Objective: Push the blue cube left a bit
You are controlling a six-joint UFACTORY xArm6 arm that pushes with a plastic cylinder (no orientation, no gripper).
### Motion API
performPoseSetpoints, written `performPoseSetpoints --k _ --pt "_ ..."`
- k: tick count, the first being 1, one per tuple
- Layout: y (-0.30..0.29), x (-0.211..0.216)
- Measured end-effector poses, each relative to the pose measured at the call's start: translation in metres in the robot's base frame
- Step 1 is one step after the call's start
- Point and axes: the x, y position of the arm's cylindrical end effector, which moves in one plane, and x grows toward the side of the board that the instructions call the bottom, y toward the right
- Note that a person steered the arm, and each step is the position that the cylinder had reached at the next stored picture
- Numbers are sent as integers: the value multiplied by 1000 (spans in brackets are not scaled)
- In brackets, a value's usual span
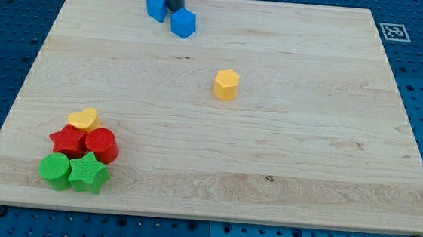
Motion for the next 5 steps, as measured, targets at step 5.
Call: performPoseSetpoints --k 5 --pt "88 30"
